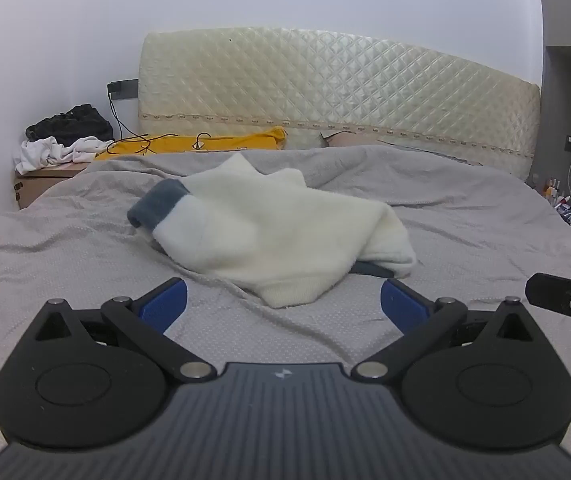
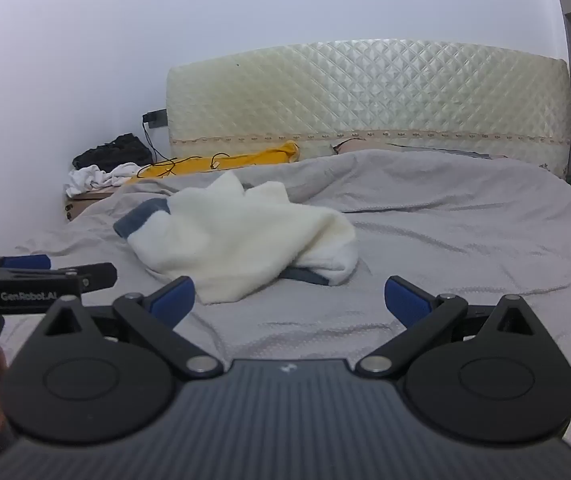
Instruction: Fold large clothes
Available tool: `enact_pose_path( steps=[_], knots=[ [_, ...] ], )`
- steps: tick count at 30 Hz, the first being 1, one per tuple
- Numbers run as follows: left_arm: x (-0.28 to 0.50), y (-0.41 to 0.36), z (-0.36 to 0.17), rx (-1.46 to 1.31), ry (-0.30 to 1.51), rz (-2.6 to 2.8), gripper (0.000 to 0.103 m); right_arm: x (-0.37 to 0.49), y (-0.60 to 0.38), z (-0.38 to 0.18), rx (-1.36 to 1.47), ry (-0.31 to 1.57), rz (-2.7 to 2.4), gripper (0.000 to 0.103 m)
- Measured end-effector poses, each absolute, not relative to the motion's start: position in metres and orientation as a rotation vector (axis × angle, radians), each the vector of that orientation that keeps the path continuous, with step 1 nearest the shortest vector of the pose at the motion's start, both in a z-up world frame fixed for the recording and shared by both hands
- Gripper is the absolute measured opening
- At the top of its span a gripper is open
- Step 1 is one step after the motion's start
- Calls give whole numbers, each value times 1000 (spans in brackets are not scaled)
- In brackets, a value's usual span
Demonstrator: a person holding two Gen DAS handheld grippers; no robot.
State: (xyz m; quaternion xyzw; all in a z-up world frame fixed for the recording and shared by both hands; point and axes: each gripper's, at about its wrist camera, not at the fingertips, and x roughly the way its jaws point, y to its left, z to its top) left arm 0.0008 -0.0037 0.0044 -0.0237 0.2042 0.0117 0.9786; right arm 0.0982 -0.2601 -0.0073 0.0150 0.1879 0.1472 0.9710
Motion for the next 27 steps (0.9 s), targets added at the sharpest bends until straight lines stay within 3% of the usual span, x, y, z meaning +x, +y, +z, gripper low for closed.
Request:
enact_pose_path(
  steps=[27],
  knots=[
    [3, -2, 0, -43, 433, 28, 103, 110, -259, -13, 31, 418, 294, 103]
  ],
)
